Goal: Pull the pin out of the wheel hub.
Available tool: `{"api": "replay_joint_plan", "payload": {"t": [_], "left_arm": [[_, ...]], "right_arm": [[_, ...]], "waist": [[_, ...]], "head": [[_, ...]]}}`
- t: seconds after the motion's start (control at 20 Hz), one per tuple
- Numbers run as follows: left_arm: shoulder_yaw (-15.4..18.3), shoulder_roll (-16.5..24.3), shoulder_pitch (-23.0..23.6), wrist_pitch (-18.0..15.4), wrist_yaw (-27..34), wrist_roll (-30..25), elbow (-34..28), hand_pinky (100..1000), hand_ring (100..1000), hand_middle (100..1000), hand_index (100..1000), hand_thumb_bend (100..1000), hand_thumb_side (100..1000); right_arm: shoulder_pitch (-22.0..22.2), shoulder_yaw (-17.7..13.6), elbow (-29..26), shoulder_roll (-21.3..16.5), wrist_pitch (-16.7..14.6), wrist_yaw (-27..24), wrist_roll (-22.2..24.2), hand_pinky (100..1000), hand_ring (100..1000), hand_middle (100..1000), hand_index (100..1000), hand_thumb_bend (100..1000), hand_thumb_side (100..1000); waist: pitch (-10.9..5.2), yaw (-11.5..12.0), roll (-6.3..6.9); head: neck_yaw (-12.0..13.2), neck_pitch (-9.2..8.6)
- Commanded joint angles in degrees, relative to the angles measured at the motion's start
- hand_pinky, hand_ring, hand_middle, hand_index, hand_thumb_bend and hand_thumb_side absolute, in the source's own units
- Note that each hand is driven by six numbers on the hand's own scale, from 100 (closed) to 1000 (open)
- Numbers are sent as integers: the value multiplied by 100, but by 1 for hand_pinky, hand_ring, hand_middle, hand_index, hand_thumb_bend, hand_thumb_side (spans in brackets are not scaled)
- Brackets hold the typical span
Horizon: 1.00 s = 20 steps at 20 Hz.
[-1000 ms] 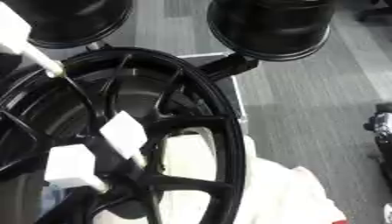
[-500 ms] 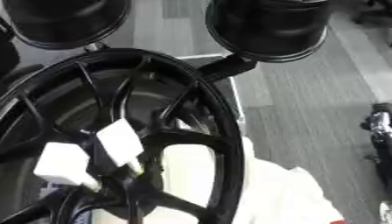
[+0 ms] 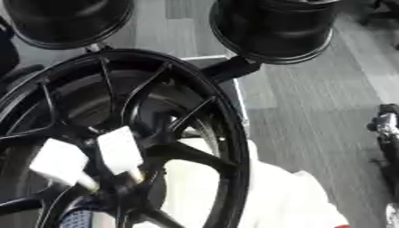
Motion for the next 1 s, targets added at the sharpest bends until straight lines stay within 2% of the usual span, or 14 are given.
{"api": "replay_joint_plan", "payload": {"t": [0.05,0.1,0.15,0.3,0.4,0.5,0.7,0.85,1.0], "left_arm": [[130,339,46,-210,-144,-181,58,881,810,667,906,100,246],[143,345,87,-274,-199,-267,87,906,838,720,937,100,269],[161,353,120,-316,-275,-314,119,914,846,733,942,100,331],[209,342,172,-351,-473,-335,181,914,849,744,948,100,428],[223,332,187,-337,-513,-342,209,904,841,735,938,100,395],[228,319,196,-318,-505,-344,220,898,834,717,924,100,400],[259,283,187,-262,-312,-286,198,870,798,639,877,100,289],[282,234,186,-313,94,-126,17,842,748,567,848,100,317],[242,164,229,-349,479,140,-477,819,707,521,838,100,366]], "right_arm": [[-33,-53,-103,-80,-4,14,-21,760,593,528,687,100,598],[-34,-52,-103,-80,-2,10,-20,760,593,528,687,100,597],[-35,-53,-103,-80,0,8,-20,760,593,528,687,100,597],[-35,-54,-103,-89,-2,0,-20,760,593,528,687,100,596],[-35,-54,-103,-96,-3,-4,-19,760,591,527,687,100,596],[-37,-54,-103,-100,0,-6,-18,760,591,527,687,100,595],[-31,-55,-103,-113,-9,-6,-23,760,591,527,687,100,594],[-30,-55,-103,-121,-13,-8,-27,760,591,527,687,100,593],[-35,-50,-103,-131,-19,-11,-21,760,591,527,687,100,591]], "waist": [[-116,14,-2],[-120,16,-5],[-124,18,-7],[-142,25,-12],[-153,26,-10],[-162,24,-8],[-178,14,-12],[-185,19,-17],[-190,28,-29]], "head": [[18,-31],[22,-32],[21,-36],[18,-29],[17,-28],[14,-29],[7,-21],[-3,-30],[-6,-42]]}}
